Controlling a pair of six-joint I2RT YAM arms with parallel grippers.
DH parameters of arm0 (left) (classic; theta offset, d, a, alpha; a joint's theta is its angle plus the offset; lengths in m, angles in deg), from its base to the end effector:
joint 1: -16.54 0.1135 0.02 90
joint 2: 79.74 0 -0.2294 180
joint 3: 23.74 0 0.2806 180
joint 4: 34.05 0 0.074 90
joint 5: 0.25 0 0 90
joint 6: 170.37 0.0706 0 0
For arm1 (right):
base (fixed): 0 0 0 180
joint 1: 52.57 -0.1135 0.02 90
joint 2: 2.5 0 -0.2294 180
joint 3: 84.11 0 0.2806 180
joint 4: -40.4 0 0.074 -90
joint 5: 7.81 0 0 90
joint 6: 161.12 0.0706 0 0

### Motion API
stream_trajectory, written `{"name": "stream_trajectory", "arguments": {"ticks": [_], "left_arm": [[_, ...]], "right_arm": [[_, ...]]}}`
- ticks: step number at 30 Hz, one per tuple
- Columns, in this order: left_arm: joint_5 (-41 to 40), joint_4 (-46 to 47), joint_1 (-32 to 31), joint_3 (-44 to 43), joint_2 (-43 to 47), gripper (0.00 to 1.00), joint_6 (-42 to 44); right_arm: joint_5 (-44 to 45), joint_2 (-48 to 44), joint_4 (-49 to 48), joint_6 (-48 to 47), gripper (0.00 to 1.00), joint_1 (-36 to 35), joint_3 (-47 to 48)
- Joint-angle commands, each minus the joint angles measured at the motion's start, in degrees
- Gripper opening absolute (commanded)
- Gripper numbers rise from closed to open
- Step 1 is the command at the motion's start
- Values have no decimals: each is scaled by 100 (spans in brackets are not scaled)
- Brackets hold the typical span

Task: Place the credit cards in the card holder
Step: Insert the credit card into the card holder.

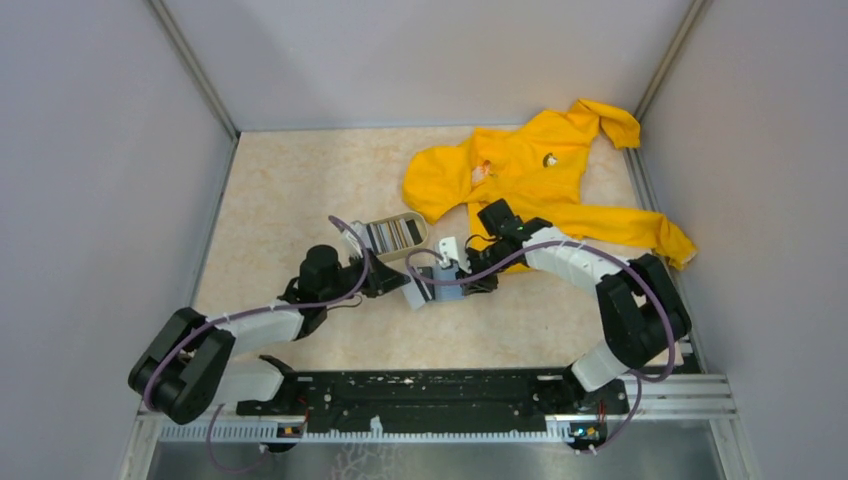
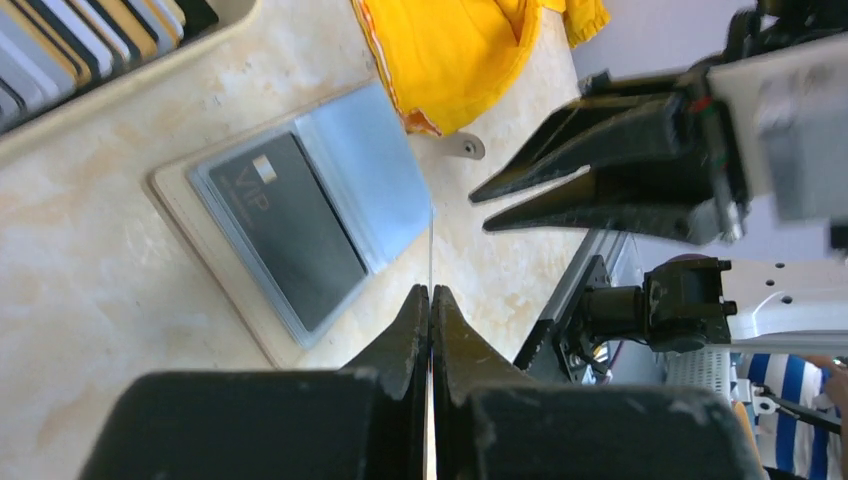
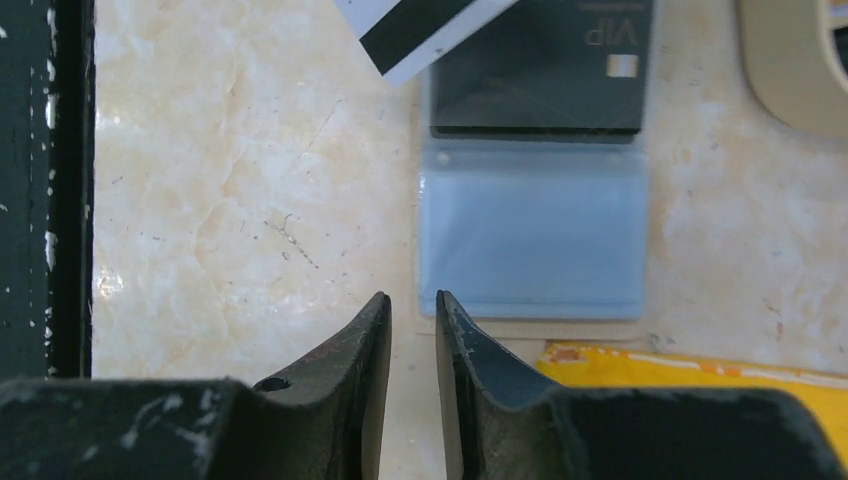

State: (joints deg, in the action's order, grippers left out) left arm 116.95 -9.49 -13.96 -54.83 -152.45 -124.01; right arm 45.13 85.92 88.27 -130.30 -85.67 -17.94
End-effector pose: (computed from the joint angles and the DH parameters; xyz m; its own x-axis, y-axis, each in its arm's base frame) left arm 0.2355 -0.1762 0.1060 -0.7543 -0.2681 -0.5993 0.4247 0.4969 -0.7568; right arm 0.2429 0.2091 0.1140 0.1181 -0.7411 -0.6609 -0.9878 -0.1559 -0.0017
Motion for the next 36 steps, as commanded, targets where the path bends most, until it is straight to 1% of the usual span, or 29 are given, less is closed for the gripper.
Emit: {"name": "stream_trajectory", "arguments": {"ticks": [1,4,6,9,13,16,19,23,27,36], "left_arm": [[-1109,736,-401,363,269,0,-525],[-1653,897,-602,551,408,0,-566],[-1774,1037,-637,635,412,0,-622],[-1810,1236,-642,679,279,0,-671],[-1723,1742,-646,674,-184,0,-818],[-1722,2151,-648,649,-531,0,-975],[-1813,2181,-647,549,-767,0,-1047],[-1943,2036,-642,419,-951,0,-1048],[-1853,1982,-648,266,-1224,0,-1081],[-1784,2254,-644,168,-1801,0,-1200]], "right_arm": [[-828,-449,-604,737,24,389,72],[-797,-584,-1178,1282,27,603,-105],[-769,-590,-1379,1480,28,665,-170],[-776,-511,-1497,1602,28,682,-207],[-775,-348,-1578,1740,29,682,-214],[-440,-182,-1642,1884,29,683,-191],[-94,33,-1622,1910,29,678,-141],[94,212,-1517,1931,30,682,-42],[163,270,-1517,1941,30,682,-16],[290,359,-1496,1962,31,672,8]]}}
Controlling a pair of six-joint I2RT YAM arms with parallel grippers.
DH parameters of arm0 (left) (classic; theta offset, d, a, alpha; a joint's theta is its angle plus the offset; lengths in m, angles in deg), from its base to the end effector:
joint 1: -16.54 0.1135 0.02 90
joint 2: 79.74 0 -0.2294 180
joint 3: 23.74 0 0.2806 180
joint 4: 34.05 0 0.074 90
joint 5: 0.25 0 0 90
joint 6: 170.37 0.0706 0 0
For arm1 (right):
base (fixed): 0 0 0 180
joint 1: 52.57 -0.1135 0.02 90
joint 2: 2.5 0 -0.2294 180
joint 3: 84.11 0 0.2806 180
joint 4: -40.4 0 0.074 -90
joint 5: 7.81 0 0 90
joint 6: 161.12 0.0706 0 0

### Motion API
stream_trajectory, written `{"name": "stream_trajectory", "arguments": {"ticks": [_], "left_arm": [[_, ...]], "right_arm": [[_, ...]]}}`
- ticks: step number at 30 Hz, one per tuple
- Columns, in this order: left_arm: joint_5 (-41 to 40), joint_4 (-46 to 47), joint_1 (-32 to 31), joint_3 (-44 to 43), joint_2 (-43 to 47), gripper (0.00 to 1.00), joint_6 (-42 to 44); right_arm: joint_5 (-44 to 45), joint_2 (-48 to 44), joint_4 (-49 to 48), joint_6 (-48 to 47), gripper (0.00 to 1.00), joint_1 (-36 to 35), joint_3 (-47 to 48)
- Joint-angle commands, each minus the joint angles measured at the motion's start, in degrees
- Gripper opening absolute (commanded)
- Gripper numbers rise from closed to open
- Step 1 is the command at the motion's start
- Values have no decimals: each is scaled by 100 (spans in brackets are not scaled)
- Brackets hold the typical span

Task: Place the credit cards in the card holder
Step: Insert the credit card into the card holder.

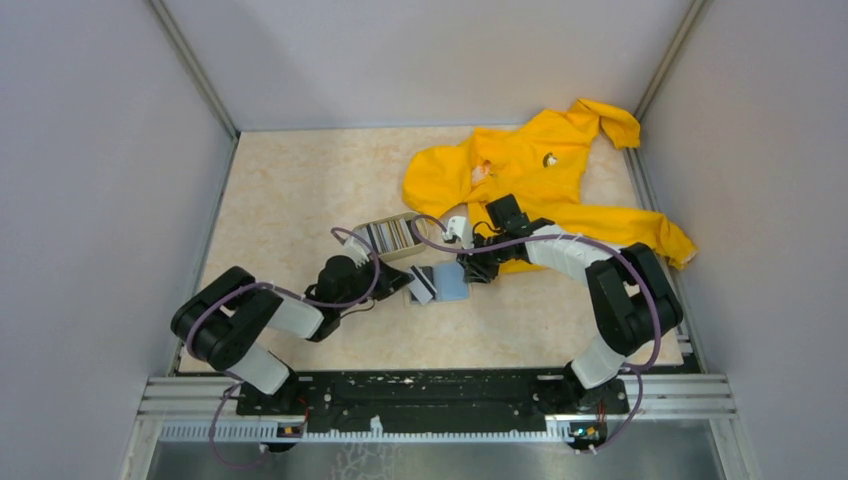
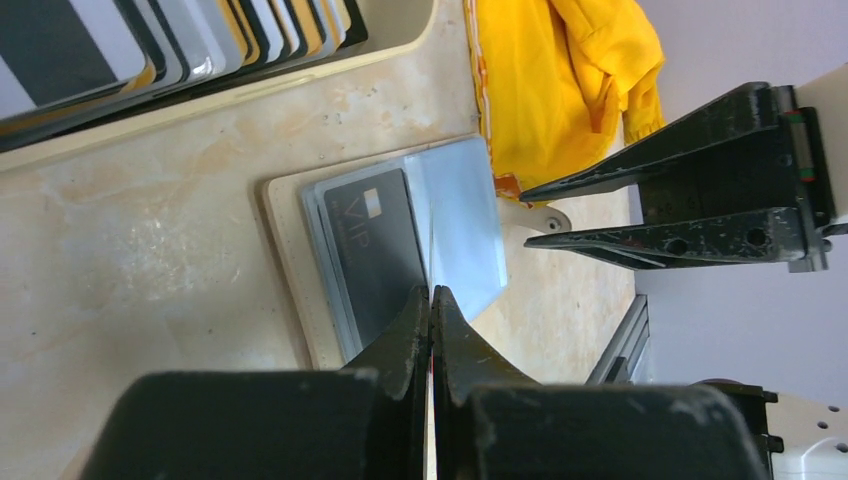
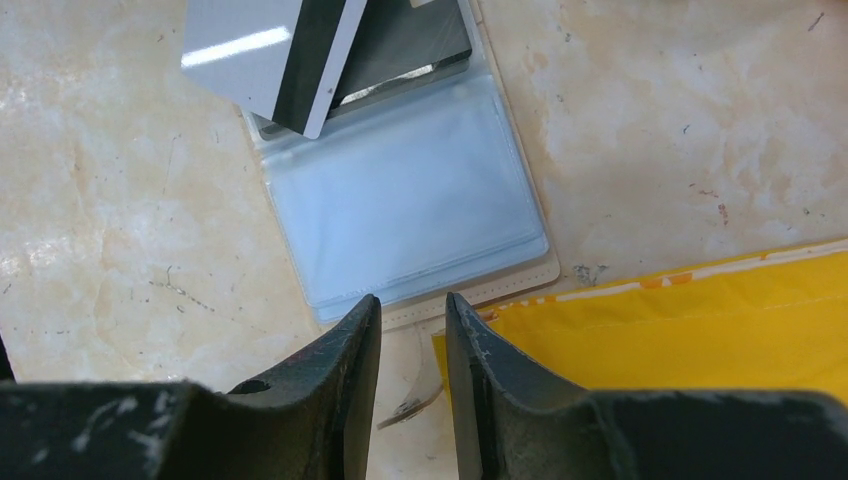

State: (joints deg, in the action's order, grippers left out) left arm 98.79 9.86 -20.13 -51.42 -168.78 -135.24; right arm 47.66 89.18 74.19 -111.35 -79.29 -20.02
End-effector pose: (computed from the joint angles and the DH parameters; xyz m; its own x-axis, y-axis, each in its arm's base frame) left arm 0.2242 -0.1807 0.0535 -0.7191 -0.4716 -0.5104 0.2119 0.5508 -0.8073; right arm 0.2846 0.1880 0.0968 -0.2027 -0.6977 -0.6871 -0.9744 0.2137 0.0705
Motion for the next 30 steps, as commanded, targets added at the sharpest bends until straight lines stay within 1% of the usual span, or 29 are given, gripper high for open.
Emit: {"name": "stream_trajectory", "arguments": {"ticks": [1,18,30], "left_arm": [[41,331,-30,-188,-211,0,-70],[314,597,-25,-343,-813,0,-239],[301,-478,-120,-664,-852,0,-202]], "right_arm": [[46,41,-86,68,31,35,220],[190,126,-38,68,31,35,247],[194,137,6,44,31,-17,259]]}}
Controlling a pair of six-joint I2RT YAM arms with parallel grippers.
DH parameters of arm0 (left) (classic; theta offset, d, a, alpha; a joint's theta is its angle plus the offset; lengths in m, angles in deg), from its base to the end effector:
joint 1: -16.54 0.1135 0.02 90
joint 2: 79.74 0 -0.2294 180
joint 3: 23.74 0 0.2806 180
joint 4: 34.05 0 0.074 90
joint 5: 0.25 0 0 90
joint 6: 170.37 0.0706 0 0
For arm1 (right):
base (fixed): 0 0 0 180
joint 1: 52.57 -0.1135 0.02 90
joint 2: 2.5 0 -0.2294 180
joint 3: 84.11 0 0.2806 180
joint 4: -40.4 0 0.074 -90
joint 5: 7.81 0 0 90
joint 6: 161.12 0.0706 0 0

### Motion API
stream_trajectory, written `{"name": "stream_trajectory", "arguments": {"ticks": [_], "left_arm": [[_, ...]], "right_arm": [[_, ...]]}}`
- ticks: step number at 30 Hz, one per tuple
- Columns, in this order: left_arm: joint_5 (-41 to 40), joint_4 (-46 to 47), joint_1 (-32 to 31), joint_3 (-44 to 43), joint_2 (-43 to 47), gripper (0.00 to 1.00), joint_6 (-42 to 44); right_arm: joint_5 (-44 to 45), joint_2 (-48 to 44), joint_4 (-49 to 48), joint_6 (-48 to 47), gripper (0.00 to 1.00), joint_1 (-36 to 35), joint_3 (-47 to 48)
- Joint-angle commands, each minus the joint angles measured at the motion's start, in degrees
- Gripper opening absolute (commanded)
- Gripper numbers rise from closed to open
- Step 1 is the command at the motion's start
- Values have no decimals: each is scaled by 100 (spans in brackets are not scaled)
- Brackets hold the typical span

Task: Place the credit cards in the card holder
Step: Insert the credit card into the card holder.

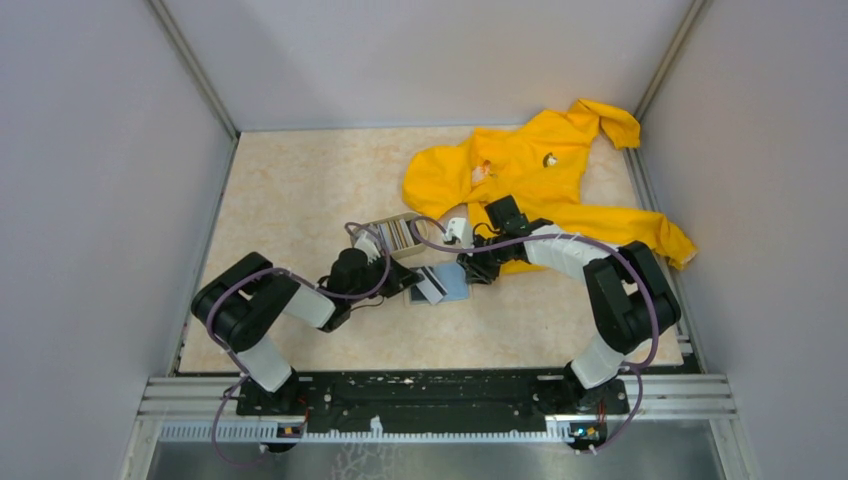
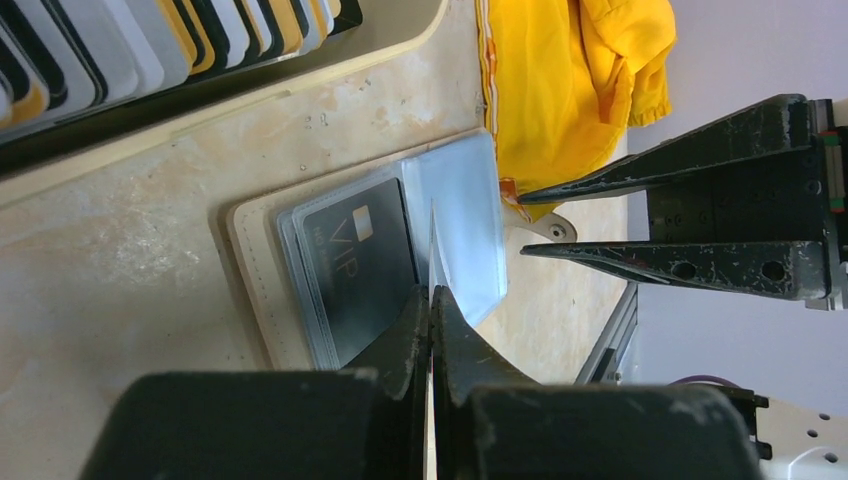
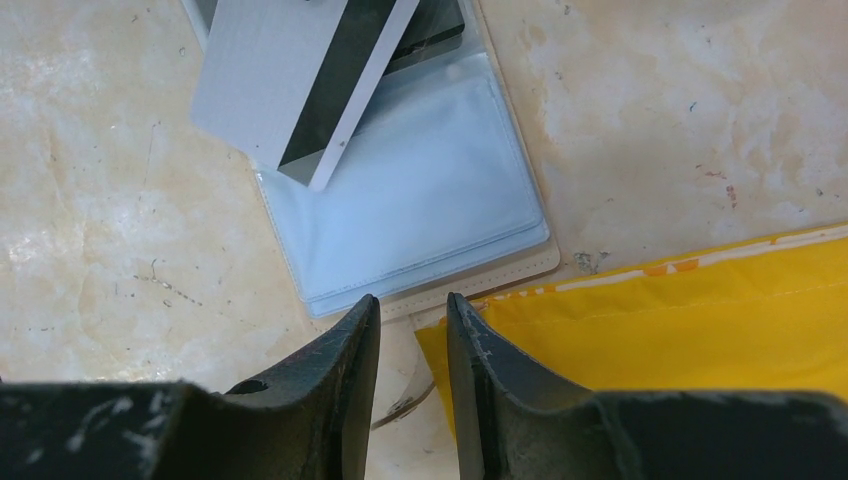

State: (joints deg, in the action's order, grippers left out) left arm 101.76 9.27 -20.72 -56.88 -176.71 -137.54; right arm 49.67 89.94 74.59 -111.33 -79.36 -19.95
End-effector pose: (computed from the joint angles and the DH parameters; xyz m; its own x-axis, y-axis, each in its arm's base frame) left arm 0.2343 -0.1967 0.0392 -0.7791 -0.4400 -0.4465 0.1708 0.5363 -0.8265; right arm 0.2851 0.1865 0.0913 -0.2160 -0.7189 -0.6608 -0.9707 0.2313 0.0657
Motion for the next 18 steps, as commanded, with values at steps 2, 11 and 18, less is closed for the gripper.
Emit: {"name": "stream_trajectory", "arguments": {"ticks": [2,11,18], "left_arm": [[-5,-582,-63,-130,-62,0,21],[-40,-1666,-89,-580,-74,0,352],[-21,-2444,-98,-984,-197,1,567]], "right_arm": [[-9,58,-40,41,32,-11,255],[-10,61,-48,39,32,-50,254],[25,79,-66,48,32,-112,244]]}}
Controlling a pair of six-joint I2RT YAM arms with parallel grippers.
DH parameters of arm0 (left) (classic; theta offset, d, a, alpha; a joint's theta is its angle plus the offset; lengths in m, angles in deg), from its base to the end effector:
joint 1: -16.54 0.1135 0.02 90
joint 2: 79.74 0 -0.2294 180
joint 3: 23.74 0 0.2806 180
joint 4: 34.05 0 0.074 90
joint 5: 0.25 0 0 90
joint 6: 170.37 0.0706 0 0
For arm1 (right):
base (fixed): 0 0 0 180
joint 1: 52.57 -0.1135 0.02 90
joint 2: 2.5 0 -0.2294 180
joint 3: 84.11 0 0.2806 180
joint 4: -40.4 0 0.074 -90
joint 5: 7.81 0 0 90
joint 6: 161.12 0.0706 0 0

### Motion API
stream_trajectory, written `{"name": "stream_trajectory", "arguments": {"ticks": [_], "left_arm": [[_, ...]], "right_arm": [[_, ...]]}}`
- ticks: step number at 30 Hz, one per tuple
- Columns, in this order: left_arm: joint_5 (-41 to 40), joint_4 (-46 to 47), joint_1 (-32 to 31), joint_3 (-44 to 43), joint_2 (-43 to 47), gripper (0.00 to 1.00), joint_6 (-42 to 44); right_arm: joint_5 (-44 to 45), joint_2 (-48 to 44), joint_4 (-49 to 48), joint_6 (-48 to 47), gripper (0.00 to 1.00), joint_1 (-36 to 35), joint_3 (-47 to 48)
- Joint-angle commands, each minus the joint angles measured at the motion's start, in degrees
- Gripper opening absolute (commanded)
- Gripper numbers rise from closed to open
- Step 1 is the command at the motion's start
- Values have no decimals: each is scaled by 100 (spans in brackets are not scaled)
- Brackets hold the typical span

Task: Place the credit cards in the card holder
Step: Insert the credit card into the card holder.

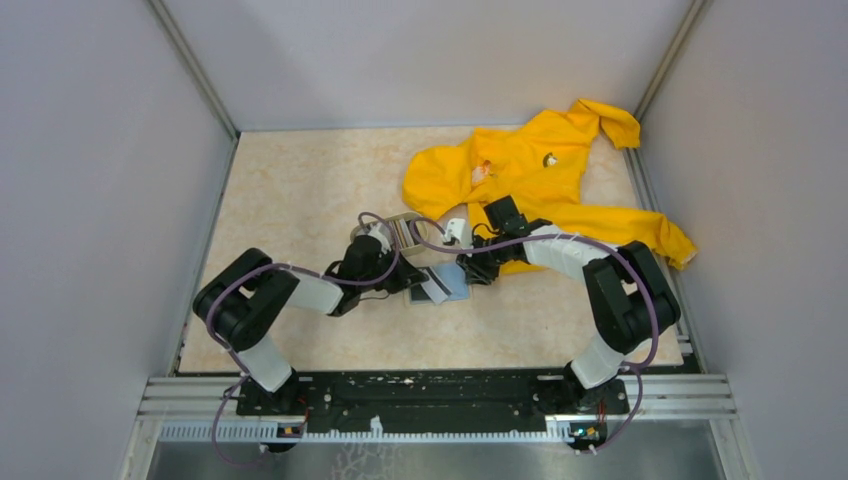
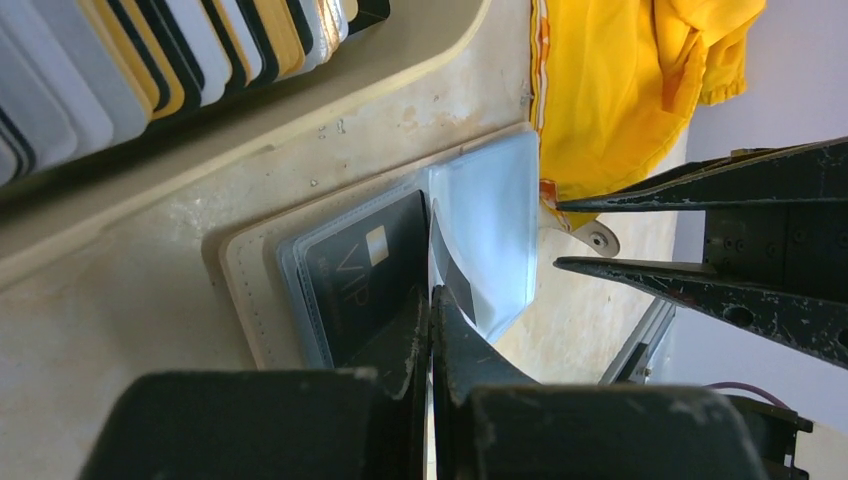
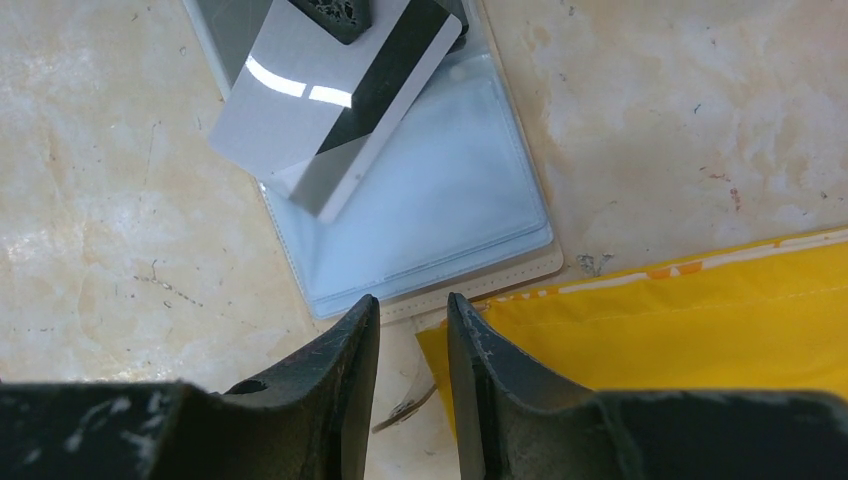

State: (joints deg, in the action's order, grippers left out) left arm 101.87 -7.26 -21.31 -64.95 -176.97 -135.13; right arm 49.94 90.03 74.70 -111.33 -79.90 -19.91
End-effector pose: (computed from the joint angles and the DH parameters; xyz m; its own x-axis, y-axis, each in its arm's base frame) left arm 0.2519 -0.2145 0.0386 -0.8306 -0.3658 -0.4198 0.1147 0.6253 -0.7719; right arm 0.2835 0.1889 0.0908 -0.2111 -0.7237 -0.6570 -0.9723 0.2245 0.0651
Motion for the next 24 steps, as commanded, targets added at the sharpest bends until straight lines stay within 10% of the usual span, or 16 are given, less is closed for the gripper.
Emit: {"name": "stream_trajectory", "arguments": {"ticks": [1,24], "left_arm": [[-28,-869,-39,-211,-185,1,345],[150,-2790,93,-1241,-173,4,1878]], "right_arm": [[11,65,-81,48,32,-66,241],[163,139,-160,152,33,-220,254]]}}
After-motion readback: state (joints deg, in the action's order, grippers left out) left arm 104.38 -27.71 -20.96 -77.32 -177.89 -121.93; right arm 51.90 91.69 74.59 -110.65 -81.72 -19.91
